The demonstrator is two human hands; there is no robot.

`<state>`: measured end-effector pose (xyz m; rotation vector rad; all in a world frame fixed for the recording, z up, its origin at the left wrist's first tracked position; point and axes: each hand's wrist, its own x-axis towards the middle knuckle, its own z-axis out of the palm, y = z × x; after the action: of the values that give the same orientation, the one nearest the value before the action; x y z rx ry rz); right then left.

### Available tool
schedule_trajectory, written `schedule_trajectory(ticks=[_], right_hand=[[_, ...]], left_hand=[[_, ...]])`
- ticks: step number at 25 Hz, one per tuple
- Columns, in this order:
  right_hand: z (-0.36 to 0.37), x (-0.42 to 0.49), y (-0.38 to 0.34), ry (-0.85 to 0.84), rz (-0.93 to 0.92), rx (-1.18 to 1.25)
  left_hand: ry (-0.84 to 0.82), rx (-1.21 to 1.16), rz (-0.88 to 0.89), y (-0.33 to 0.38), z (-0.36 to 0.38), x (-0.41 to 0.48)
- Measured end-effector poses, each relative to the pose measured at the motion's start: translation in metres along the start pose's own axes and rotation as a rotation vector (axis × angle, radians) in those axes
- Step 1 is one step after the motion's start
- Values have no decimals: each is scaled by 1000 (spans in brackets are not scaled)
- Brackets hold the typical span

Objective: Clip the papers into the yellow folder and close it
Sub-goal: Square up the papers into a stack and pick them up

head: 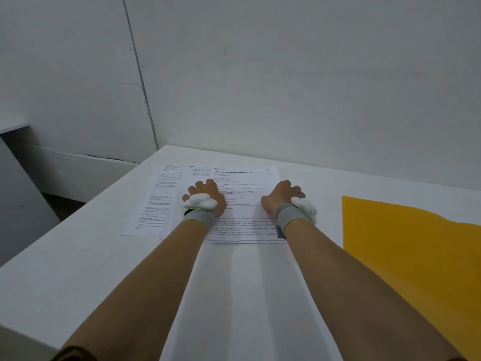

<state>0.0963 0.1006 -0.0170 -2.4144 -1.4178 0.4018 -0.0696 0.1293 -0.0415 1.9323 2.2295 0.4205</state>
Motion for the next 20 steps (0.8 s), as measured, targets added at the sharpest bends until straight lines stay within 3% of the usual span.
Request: schedule_trajectory(ticks=[4,11,20], right_hand=[[0,3,-5,-28,11,55],[-5,7,4,-42,18,290],[-41,-6,-26,49,-118,374]], left_hand=[[-2,-14,9,5,0,0],[92,-291,-64,20,-15,-9],[156,-437,-15,8,-73,-10]])
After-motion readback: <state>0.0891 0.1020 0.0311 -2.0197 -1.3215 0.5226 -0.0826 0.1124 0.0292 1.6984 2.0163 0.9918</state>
